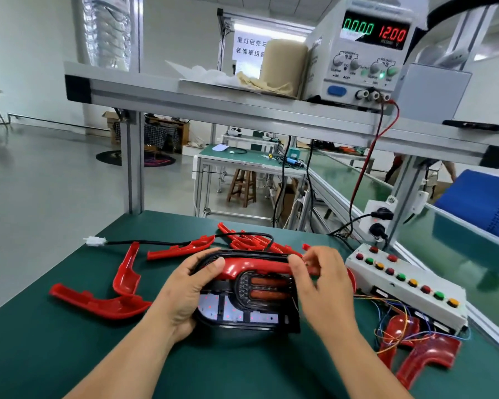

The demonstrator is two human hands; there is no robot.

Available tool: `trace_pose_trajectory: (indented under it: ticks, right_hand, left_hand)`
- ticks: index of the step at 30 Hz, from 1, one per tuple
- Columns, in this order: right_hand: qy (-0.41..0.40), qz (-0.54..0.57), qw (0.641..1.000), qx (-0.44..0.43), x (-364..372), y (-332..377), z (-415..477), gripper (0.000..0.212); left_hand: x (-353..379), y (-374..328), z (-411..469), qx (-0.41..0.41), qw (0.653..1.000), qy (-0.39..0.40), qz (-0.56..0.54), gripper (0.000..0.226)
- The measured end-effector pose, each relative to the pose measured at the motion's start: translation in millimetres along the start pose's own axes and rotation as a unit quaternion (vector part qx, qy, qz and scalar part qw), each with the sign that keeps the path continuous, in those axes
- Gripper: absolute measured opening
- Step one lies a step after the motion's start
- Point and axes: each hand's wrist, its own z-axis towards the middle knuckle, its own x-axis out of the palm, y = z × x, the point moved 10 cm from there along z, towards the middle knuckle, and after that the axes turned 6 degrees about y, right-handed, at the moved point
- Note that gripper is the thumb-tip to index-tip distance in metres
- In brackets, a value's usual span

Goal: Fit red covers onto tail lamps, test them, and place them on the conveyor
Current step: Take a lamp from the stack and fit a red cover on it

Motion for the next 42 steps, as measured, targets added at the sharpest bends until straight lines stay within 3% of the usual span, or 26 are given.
trace_pose_trajectory:
  ticks: [3,6,9,11,13,14,16,20,23,30,34,39,42]
  right_hand:
    - [0.118,-0.059,0.991,0.012,11.1,-19.0,-6.7,0.025]
    - [0.297,-0.108,0.949,0.009,45.7,-21.2,-22.7,0.019]
    - [0.375,-0.096,0.922,0.005,53.1,-22.1,-28.2,0.003]
    - [0.410,-0.054,0.910,0.040,42.0,-29.9,-27.2,0.021]
    - [0.350,0.013,0.934,0.076,20.2,-35.8,-15.3,0.048]
    - [0.291,0.047,0.952,0.087,9.6,-35.8,-8.7,0.042]
    - [0.216,0.094,0.967,0.099,8.5,-31.4,-3.4,0.010]
    - [0.179,0.046,0.980,0.069,24.0,-15.8,-5.4,0.004]
    - [0.141,0.073,0.986,0.051,16.7,-11.0,-0.7,0.008]
    - [0.129,0.091,0.985,0.074,18.2,-17.2,1.0,0.009]
    - [0.101,0.072,0.990,0.073,15.6,-17.0,3.7,0.021]
    - [0.098,0.105,0.984,0.107,20.3,-27.2,1.6,0.024]
    - [0.093,0.208,0.961,0.157,26.9,-38.6,-3.8,0.015]
  left_hand:
    - [-10.3,2.2,1.7,-0.009,0.999,-0.028,-0.016,0.044]
    - [-12.7,4.6,3.5,-0.016,0.999,-0.030,-0.024,0.041]
    - [-13.6,6.2,4.2,-0.021,0.999,-0.026,-0.034,0.037]
    - [-12.8,7.1,4.6,-0.025,0.999,-0.018,-0.035,0.036]
    - [-11.8,6.6,4.8,-0.026,0.999,-0.010,-0.030,0.039]
    - [-10.4,6.2,4.7,-0.025,0.999,-0.003,-0.024,0.038]
    - [-4.7,5.7,4.1,-0.024,0.999,0.015,-0.017,0.034]
    - [2.7,7.5,1.9,-0.026,0.999,0.033,-0.020,0.034]
    - [2.1,7.1,0.3,-0.030,0.999,0.031,-0.014,0.043]
    - [6.0,5.7,-1.0,-0.029,0.999,0.031,-0.008,0.043]
    - [8.9,4.0,-1.8,-0.031,0.999,0.044,-0.005,0.042]
    - [13.7,-2.0,-3.6,-0.012,0.997,0.065,0.042,0.079]
    - [13.9,-6.3,-3.6,0.001,0.996,0.068,0.062,0.062]
